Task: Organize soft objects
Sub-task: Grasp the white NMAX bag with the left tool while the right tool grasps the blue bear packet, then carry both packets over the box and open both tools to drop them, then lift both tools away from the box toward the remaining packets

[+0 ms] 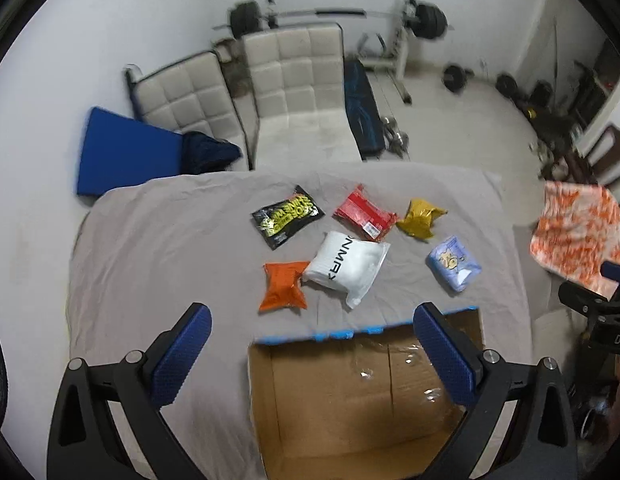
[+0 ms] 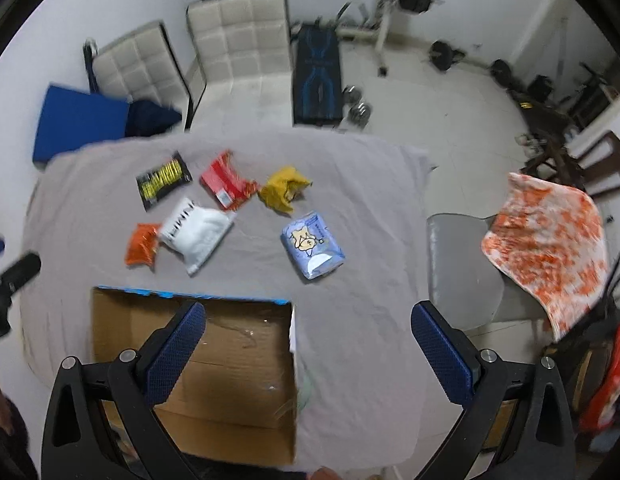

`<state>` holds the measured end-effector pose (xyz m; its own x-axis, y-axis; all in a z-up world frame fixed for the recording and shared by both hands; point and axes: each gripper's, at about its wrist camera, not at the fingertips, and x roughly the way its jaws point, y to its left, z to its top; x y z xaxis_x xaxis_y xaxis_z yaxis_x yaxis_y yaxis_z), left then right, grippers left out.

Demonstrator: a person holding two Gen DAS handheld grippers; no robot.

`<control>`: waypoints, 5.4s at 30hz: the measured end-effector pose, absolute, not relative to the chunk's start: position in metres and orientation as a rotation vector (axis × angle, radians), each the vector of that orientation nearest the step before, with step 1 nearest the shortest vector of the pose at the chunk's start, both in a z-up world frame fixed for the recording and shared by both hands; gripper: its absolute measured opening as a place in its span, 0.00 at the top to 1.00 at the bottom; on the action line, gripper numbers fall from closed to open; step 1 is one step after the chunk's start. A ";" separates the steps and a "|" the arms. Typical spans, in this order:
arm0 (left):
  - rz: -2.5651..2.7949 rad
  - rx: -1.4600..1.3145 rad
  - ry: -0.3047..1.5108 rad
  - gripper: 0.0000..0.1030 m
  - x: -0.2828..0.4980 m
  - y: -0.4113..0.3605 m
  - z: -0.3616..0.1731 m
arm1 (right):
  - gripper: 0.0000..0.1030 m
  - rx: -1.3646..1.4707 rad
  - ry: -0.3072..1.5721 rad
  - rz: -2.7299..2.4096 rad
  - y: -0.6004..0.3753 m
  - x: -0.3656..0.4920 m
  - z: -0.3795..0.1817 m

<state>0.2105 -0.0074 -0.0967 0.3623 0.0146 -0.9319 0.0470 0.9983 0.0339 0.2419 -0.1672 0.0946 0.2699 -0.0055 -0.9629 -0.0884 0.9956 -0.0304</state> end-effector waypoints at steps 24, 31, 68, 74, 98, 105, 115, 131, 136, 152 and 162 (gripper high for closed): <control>-0.238 0.345 1.725 0.00 0.354 -0.079 -0.389 | 0.02 -0.217 1.692 0.161 -0.165 0.412 -0.245; -0.155 0.178 1.732 0.13 0.352 -0.064 -0.374 | 0.30 -0.051 1.689 0.073 -0.180 0.405 -0.283; -0.045 -0.139 1.521 0.41 0.338 -0.028 -0.136 | 0.58 0.100 1.621 -0.076 -0.256 0.337 -0.386; -0.072 -0.144 1.452 0.44 0.352 -0.019 -0.109 | 0.58 0.102 1.550 -0.027 -0.281 0.320 -0.320; -0.235 -0.266 1.446 0.44 0.208 -0.011 -0.148 | 0.58 0.102 1.482 0.195 -0.182 0.176 -0.171; -0.230 -0.258 1.541 0.44 0.181 -0.005 -0.201 | 0.58 0.086 1.565 0.219 -0.157 0.146 -0.231; -0.189 -0.173 1.633 0.44 0.172 0.002 -0.263 | 0.58 0.054 1.569 0.259 -0.134 0.150 -0.272; -0.085 -0.075 1.570 0.23 0.173 0.025 -0.244 | 0.14 0.042 1.590 0.282 -0.113 0.148 -0.280; -0.042 -0.032 1.516 0.08 0.168 0.026 -0.225 | 0.01 0.022 1.581 0.235 -0.120 0.139 -0.266; -0.011 0.006 1.383 0.03 0.119 0.017 -0.145 | 0.00 -0.009 1.564 0.130 -0.131 0.110 -0.195; -0.050 -0.031 1.406 0.03 0.083 0.011 -0.090 | 0.00 0.022 1.504 0.115 -0.144 0.065 -0.110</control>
